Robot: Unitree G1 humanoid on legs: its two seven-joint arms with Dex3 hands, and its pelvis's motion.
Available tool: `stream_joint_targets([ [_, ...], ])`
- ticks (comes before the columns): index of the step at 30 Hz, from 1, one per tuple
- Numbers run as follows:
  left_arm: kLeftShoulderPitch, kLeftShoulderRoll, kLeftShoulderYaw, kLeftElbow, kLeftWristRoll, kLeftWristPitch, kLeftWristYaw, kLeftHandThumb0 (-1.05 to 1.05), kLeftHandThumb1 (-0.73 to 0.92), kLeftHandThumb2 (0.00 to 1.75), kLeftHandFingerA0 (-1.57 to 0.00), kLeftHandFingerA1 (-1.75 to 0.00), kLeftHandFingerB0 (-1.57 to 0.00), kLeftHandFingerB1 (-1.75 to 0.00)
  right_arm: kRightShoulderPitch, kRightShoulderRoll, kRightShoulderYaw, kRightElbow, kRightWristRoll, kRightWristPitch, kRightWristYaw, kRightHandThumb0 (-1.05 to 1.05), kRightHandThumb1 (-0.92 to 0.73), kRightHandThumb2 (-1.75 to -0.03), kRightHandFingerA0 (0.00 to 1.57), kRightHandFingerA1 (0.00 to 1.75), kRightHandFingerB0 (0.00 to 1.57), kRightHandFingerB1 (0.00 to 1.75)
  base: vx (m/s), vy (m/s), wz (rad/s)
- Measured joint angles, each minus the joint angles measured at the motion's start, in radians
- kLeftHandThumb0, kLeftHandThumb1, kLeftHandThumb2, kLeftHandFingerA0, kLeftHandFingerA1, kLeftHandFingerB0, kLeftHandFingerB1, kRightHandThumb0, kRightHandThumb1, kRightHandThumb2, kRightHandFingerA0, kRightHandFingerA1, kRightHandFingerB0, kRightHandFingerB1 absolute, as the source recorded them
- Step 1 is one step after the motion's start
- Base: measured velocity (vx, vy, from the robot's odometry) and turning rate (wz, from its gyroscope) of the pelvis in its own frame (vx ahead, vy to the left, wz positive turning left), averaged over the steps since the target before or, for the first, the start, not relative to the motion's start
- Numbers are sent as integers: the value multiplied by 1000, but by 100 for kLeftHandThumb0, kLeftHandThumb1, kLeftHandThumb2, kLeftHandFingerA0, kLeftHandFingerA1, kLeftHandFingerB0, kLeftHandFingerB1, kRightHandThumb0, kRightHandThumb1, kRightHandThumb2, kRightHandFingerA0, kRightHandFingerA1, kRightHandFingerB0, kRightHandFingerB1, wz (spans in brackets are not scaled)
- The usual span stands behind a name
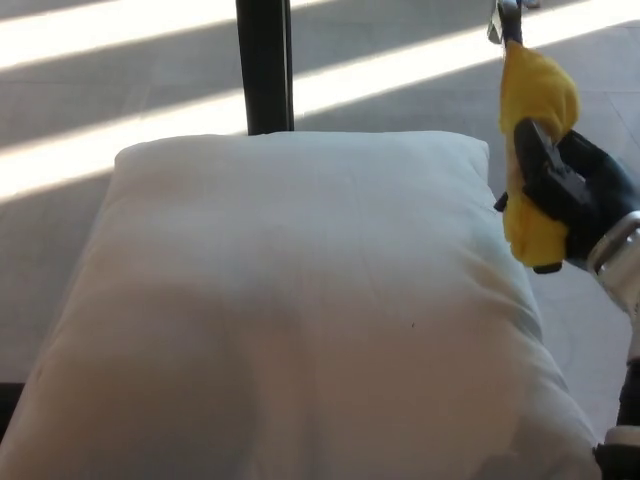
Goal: A hammer is kept on the right hand side and a pillow is kept on the left hand side on the desk infront of the robot and the robot uses its right hand to pick up the hammer and makes a downward swinging motion to hit the pillow
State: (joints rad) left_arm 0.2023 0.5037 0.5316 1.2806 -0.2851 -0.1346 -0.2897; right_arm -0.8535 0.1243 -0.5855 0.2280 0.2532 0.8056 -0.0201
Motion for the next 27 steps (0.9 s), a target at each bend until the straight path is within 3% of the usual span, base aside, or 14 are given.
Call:
stream_joint_targets([
  [3, 0, 0, 0, 0, 0, 0, 0, -67, 72, 62, -67, -56, -51, -47, -53, 7, -23, -13, 24, 52, -12, -38, -84, -90, 101, 175, 78, 167, 0, 0, 0],
  [5, 0, 0, 0, 0, 0, 0, 0, -67, 73, 62, -69, -57, -53, -47, -87, 14, -38, -28, 36, 89, -21, -37, -85, -91, 102, 175, 77, 164, 0, 0, 0],
  [6, 0, 0, 0, 0, 0, 0, 0, -68, 73, 62, -69, -56, -53, -47, -97, 17, -44, -34, 40, 102, -25, -38, -82, -95, 102, 175, 74, 171, 0, 0, 0],
  [8, -1, 0, 0, 0, 0, 0, 0, -66, 71, 61, -71, -56, -56, -48, -124, 27, -59, -49, 52, 137, -33, -42, -89, -84, 100, 175, 80, 166, 0, 0, 0],
  [11, -3, 0, 1, 0, 0, 0, 0, -66, 71, 61, -71, -56, -56, -48, -159, 39, -78, -76, 68, 190, -46, -42, -89, -84, 100, 175, 80, 166, 0, 0, 0],
  [12, -4, 0, 1, 0, 0, 0, 0, -65, 73, 62, -68, -56, -52, -46, -169, 43, -85, -84, 71, 206, -49, -40, -82, -92, 100, 175, 77, 175, 0, 0, 0],
  [15, -5, 0, 1, 0, 0, 0, 0, -65, 75, 62, -66, -56, -49, -45, -189, 54, -105, -107, 77, 258, -56, -40, -79, -96, 100, 175, 77, 175, 0, 0, 0],
  [16, -5, 0, 1, 0, 0, 0, 0, -64, 57, 97, -60, -66, -44, -58, -193, 58, -112, -114, 79, 274, -59, -40, -76, -100, 98, 175, 74, 172, 0, 0, 0],
  [17, -5, 0, 1, 0, 0, 0, 0, -65, 74, 62, -68, -56, -51, -46, -195, 62, -118, -121, 81, 288, -60, -41, -79, -100, 99, 175, 72, 174, 0, 0, 0],
  [20, -7, 0, 1, 0, 0, 0, 0, -64, 74, 62, -70, -57, -53, -47, -196, 73, -137, -141, 83, 335, -64, -36, -73, -111, 101, 175, 69, 175, 0, 0, 0],
  [21, -9, 0, 1, 0, 0, 0, 0, -64, 75, 62, -65, -55, -51, -47, -196, 75, -143, -148, 84, 350, -65, -34, -72, -106, 102, 175, 72, 164, 0, 0, 0],
  [23, -10, 0, 1, 0, 0, 0, 0, -64, 76, 62, -65, -57, -53, -48, -196, 80, -154, -163, 84, 385, -67, -32, -72, -108, 101, 175, 69, 169, 0, 0, 0],
  [26, -12, 0, 1, -2, 0, 0, 0, -64, 75, 62, -63, -55, -50, -47, -196, 88, -167, -183, 84, 429, -71, -33, -82, -94, 99, 175, 66, 169, 0, 0, 0],
  [27, -13, 0, 1, -3, -1, 0, 0, -64, 58, 97, -58, -65, -41, -57, -196, 91, -170, -193, 84, 450, -73, -33, -79, -101, 99, 175, 67, 175, 0, 0, 0],
])
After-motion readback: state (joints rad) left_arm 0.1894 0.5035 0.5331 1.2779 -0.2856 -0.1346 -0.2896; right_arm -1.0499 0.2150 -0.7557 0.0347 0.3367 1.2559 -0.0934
